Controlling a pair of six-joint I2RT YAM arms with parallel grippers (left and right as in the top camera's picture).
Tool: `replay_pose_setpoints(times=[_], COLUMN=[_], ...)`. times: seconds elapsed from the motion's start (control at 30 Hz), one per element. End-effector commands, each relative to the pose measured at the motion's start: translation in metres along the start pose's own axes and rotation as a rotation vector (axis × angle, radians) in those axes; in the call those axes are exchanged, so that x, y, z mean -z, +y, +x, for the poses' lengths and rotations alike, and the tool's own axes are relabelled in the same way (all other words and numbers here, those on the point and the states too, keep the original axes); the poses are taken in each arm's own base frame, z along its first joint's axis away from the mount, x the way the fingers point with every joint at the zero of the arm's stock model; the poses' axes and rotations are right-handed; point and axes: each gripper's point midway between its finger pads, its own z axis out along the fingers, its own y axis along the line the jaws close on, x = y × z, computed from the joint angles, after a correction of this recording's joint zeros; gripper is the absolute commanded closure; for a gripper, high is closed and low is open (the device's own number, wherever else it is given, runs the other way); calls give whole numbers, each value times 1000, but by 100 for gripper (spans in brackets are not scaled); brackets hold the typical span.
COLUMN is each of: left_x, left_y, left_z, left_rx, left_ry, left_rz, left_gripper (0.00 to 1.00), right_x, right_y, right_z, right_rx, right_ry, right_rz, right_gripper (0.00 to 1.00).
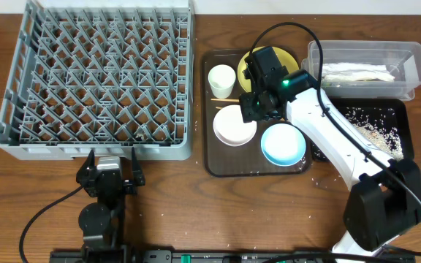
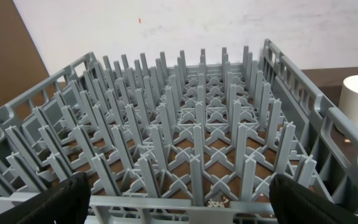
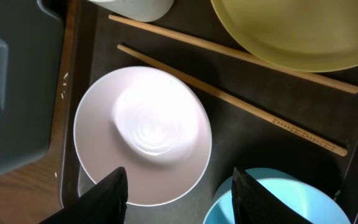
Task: Sort waste into correct bins and load items into the dishwasher
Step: 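Move right gripper to the white cup and grasp it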
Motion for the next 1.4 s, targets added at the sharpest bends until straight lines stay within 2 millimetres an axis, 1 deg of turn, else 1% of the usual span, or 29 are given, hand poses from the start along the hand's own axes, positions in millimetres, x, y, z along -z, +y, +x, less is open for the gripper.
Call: replay_pose_setpoints(times=[0.0, 0.37, 0.67, 0.73, 0.83, 0.97, 1.13, 1.27, 1.37], left_x=[-1, -1, -1, -1, -1, -1, -1, -1, -1], left_y=[2, 2, 2, 2, 2, 2, 2, 2, 2], left_z=[18, 18, 18, 18, 18, 18, 18, 18, 18], left_rx=[-7, -7, -7, -7, -7, -7, -7, -7, -7], left_ry=[55, 55, 55, 55, 55, 55, 55, 55, 55], left_rz=[-13, -13, -13, -13, -13, -13, -13, -13, -13], left_gripper=[7, 7, 7, 7, 7, 7, 7, 7, 7], right_x=[-5, -7, -21, -21, -17, -12, -11, -23, -36], right_y=[-3, -4, -5, -3, 0, -3, 1, 7, 16], right_z=[2, 4, 4, -6, -31, -58, -73, -86, -97], right_rx=[-19, -35, -46, -46, -74, -121, -130, -144, -140], right_ry=[4, 11, -19, -60, -153, -254, -297, -283, -253], right_rz=[22, 24, 14, 1, -31, -61, -77, -92, -120], right_gripper=[49, 49, 49, 49, 50, 53, 53, 53, 53])
